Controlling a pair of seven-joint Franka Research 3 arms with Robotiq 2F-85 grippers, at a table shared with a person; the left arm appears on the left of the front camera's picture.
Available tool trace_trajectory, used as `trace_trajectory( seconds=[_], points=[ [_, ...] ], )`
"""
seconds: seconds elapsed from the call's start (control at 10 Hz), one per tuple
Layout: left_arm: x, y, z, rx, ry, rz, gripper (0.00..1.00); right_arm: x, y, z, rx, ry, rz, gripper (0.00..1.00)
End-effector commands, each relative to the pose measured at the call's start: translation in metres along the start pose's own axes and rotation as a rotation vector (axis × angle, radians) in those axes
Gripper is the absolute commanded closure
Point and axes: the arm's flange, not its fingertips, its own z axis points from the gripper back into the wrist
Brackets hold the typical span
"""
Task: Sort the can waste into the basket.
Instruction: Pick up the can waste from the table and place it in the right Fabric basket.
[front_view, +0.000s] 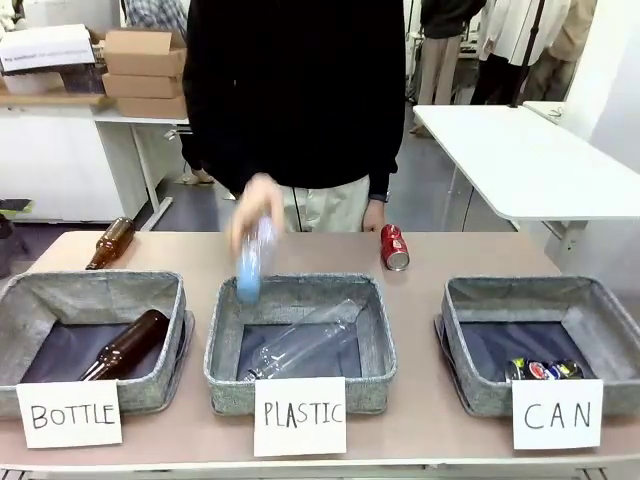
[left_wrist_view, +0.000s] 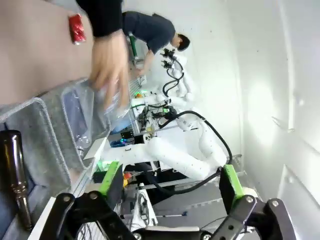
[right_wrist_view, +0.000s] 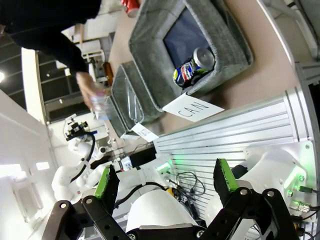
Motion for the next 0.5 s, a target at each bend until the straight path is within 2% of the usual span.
trace_trajectory(
  seconds=[0.0, 0.4],
  points=[
    [0.0284, -0.0608, 0.0236, 0.106, 0.004, -0.019, 0.0, -0.0073, -0.0003, 0.0048, 0.008, -0.023, -0.008, 0.0],
    [0.0284, -0.0608, 0.0236, 0.106, 0.004, -0.019, 0.0, -0.0073, -0.0003, 0.0048, 0.008, -0.023, -0.008, 0.0]
  ],
)
